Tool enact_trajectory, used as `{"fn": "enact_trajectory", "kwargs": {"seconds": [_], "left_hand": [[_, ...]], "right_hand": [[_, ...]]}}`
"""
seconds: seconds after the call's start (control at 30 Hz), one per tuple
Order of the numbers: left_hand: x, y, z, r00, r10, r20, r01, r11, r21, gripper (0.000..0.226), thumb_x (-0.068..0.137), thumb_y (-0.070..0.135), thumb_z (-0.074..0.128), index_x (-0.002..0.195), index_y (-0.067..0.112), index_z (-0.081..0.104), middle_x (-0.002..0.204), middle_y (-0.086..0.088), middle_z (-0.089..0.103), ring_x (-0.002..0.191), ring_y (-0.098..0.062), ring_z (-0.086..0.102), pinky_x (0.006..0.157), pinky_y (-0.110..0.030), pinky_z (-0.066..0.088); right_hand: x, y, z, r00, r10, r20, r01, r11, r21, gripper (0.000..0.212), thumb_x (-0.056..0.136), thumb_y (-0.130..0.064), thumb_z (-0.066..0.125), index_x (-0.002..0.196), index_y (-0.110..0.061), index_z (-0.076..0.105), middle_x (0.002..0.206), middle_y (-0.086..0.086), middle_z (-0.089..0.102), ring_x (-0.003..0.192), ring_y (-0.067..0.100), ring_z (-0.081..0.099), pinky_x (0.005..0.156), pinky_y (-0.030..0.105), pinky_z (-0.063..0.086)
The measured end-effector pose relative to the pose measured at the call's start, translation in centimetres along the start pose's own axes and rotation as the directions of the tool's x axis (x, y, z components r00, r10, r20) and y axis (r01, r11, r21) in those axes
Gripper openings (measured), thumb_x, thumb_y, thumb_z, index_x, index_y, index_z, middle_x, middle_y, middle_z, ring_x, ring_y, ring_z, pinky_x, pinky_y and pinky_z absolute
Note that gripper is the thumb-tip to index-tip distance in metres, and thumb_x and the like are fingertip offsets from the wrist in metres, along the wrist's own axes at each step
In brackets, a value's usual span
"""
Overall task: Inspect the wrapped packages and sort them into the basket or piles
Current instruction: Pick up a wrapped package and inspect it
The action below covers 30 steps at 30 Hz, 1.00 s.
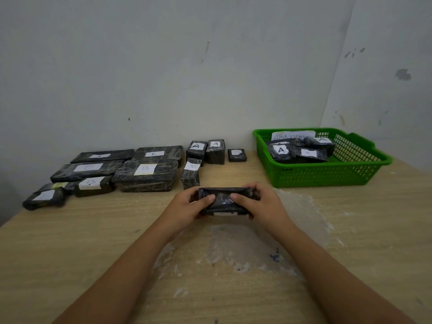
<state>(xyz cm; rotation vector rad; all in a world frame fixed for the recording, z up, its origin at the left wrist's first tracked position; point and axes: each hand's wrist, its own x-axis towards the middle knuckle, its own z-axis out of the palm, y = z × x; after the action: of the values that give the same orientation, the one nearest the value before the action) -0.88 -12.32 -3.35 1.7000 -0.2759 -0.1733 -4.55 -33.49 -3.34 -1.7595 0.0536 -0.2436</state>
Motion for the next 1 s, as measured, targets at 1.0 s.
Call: {"fn": "enact_trajectory", "kwargs": {"seconds": [1.0], "left_hand": [[-0.6,1.2,-0.6,0.998,-0.031,-0.045,0.031,0.999,0.006,0.04,0.082,0.038,0.081,0.119,0.028,0.071,0.123,0.004,0.069,0.11,-0.012,0.068,0.084,-0.028,0.055]], "right_hand": [[-0.3,-1.1,-0.5,0.979,-0.187,0.081,0.177,0.978,0.107,0.051,0.076,-0.013,0.088,0.118,-0.022,0.061,0.109,-0.001,0.071,0.096,0.006,0.068,0.09,0.038,0.058]]}}
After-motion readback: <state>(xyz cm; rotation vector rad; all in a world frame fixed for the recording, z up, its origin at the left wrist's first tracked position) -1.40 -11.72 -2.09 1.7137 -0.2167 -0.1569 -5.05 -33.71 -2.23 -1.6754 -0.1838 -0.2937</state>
